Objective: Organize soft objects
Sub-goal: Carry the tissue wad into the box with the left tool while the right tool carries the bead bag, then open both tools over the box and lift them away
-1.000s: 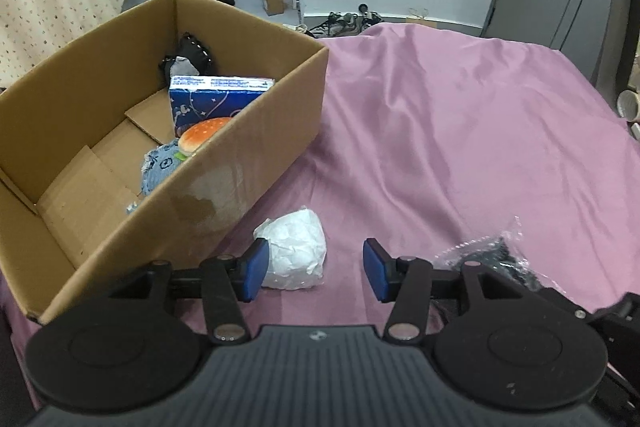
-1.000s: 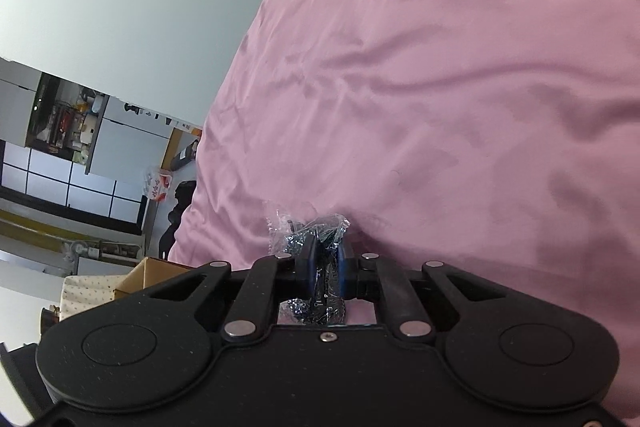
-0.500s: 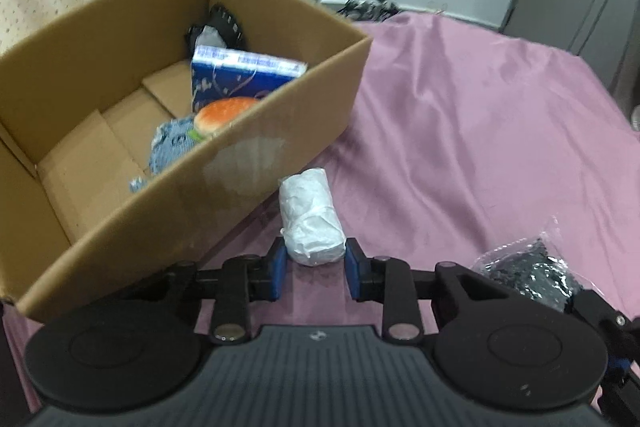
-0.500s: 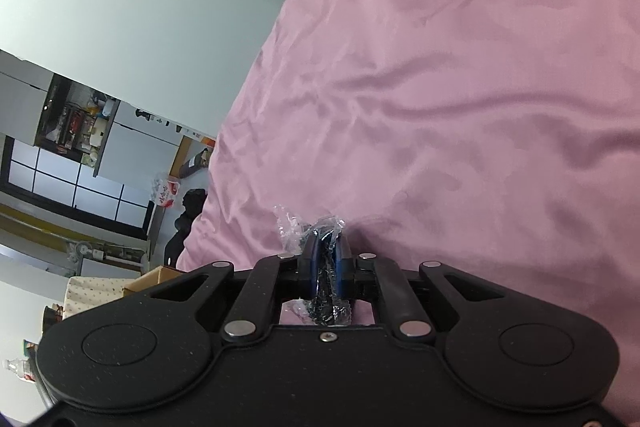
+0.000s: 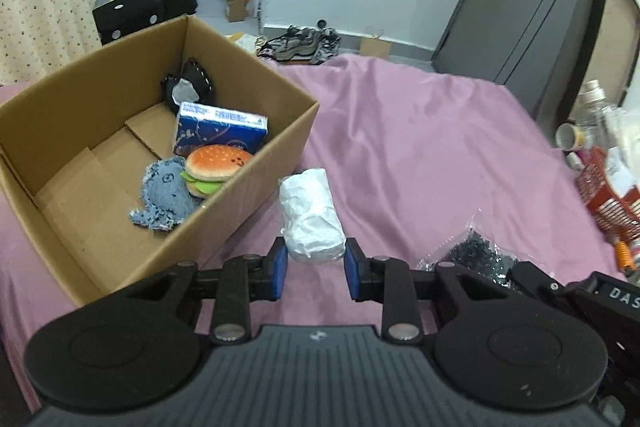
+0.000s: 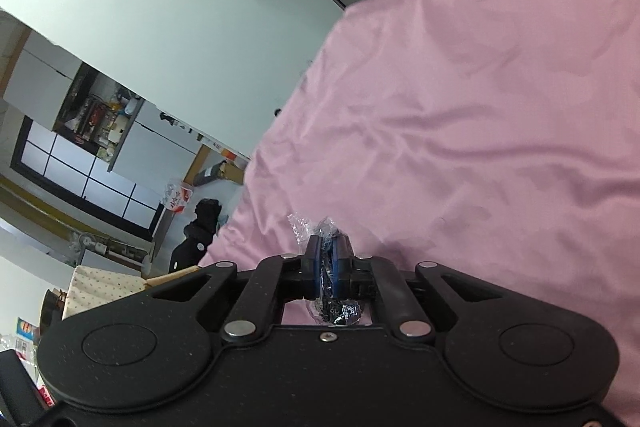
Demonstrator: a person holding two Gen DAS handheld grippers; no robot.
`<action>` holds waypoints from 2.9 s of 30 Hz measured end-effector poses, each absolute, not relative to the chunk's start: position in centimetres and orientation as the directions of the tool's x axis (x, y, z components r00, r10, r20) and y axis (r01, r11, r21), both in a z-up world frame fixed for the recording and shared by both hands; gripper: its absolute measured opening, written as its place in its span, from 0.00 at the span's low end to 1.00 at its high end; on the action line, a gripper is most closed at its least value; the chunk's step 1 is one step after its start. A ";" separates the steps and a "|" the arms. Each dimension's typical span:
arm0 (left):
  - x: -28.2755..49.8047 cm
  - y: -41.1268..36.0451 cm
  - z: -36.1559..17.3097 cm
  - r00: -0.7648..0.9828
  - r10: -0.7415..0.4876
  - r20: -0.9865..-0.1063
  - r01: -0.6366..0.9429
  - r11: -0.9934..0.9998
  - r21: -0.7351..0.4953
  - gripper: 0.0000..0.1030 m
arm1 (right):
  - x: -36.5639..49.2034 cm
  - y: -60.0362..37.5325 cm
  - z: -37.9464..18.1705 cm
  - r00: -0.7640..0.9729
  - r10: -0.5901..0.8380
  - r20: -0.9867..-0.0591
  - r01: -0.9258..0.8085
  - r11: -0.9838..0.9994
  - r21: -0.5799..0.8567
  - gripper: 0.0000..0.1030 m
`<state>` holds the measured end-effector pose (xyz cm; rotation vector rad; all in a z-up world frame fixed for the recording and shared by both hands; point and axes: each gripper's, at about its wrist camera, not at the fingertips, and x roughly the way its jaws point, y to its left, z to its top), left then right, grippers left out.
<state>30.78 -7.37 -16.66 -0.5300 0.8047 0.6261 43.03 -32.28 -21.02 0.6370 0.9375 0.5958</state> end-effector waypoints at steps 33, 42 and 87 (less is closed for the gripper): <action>23.4 7.0 -10.5 0.628 0.203 -0.751 -0.621 0.713 -0.326 0.28 | 37.3 -22.7 -12.6 0.528 0.704 -0.476 -0.421 0.703 0.573 0.05; 24.0 9.9 -11.6 0.622 0.126 -0.773 -0.579 0.739 -0.346 0.28 | 35.6 -19.3 -11.5 0.526 0.704 -0.477 -0.459 0.708 0.537 0.05; 15.7 14.4 -6.8 0.634 0.105 -0.766 -0.558 0.747 -0.360 0.88 | 26.8 -13.1 -8.4 0.432 0.663 -0.612 -0.514 0.738 0.437 0.50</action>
